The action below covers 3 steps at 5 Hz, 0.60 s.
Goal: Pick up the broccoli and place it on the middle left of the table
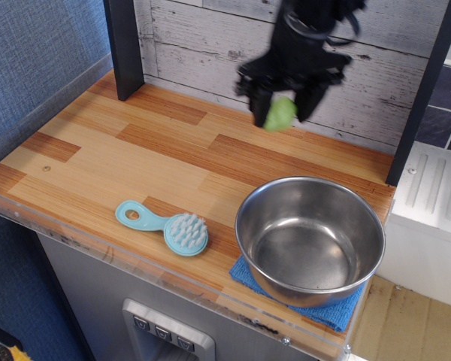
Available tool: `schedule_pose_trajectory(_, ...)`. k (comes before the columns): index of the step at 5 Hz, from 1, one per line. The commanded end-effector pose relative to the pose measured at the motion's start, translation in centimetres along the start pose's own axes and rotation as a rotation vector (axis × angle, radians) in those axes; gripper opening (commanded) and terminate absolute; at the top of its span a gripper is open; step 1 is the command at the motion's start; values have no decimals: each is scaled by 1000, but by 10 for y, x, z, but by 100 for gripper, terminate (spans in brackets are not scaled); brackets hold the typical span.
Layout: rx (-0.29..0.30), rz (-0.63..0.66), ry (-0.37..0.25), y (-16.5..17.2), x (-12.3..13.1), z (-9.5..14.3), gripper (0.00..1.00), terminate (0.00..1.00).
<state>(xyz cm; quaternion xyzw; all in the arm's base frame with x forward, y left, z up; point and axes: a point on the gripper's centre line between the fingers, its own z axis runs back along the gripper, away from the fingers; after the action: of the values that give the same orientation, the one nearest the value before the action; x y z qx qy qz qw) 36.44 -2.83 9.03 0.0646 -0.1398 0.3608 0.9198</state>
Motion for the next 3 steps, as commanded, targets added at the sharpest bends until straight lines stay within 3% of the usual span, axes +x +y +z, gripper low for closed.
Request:
schedule_pose_trajectory(1, -37, 155, -72, 68, 16, 32, 0, 0)
schedule_pose_trajectory(3, 32, 281, -98, 131, 32, 15, 0, 0)
